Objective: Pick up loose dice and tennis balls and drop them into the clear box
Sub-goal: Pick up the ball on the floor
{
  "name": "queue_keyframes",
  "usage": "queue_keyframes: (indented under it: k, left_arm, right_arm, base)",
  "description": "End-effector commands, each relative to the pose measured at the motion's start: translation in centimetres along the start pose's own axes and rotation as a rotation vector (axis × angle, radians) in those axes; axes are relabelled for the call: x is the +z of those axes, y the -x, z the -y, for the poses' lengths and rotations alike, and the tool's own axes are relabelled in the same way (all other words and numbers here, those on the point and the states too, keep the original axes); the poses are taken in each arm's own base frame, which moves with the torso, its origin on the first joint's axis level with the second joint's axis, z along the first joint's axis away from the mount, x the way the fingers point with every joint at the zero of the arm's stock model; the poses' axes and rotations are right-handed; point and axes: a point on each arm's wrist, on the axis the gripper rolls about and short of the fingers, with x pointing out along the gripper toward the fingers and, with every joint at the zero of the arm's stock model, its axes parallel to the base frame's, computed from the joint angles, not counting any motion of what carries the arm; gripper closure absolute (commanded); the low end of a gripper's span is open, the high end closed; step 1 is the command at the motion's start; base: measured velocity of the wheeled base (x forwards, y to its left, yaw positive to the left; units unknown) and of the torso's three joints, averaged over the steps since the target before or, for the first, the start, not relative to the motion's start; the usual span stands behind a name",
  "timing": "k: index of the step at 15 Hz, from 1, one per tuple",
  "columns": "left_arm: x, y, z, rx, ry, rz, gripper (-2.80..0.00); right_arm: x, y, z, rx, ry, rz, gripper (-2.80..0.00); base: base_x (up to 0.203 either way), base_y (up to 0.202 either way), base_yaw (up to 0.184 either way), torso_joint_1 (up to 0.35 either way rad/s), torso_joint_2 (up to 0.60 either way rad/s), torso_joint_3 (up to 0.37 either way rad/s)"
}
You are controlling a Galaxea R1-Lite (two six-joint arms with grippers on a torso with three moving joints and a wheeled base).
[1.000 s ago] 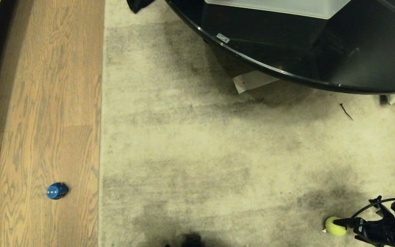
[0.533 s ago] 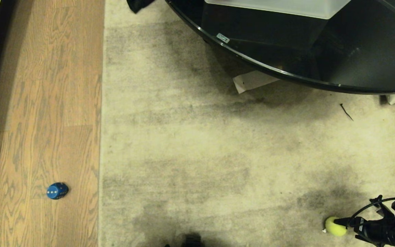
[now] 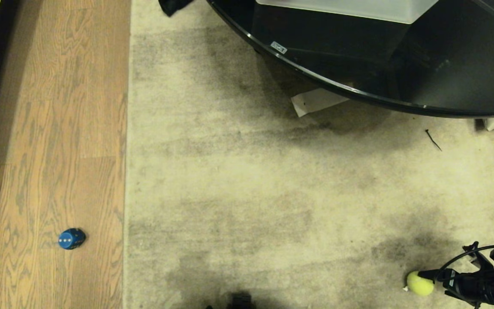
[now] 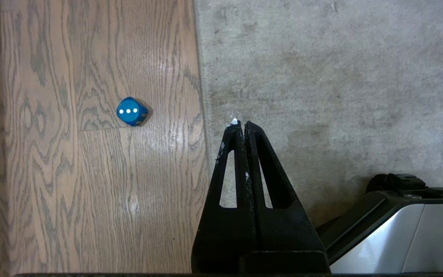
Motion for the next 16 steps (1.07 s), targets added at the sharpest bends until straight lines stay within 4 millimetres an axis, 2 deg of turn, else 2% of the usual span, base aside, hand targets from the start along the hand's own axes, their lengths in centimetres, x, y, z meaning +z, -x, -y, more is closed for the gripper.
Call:
queue_keyframes:
  k: [1,10,16]
  left_arm:
    - [0.0,0.0,0.0,0.000,0.001,-0.001,0.00]
    - [0.0,0.0,0.0,0.000,0.001,-0.001,0.00]
    - [0.0,0.0,0.0,0.000,0.001,-0.001,0.00]
  right_arm:
    - [-0.1,-0.6,0.0,0.008,0.003,-0.006,-2.80]
    - [0.8,-1.1,-0.3,0.051,-0.025,0.013,-2.80]
    - [1.9,-1.1,-1.8,0.066,-0.034,0.019,-2.80]
  base:
    - [0.000,0.000,0.000,0.000,0.00,0.000]
    - [0.000,0.000,0.000,0.000,0.00,0.000]
    - [0.000,0.000,0.000,0.000,0.00,0.000]
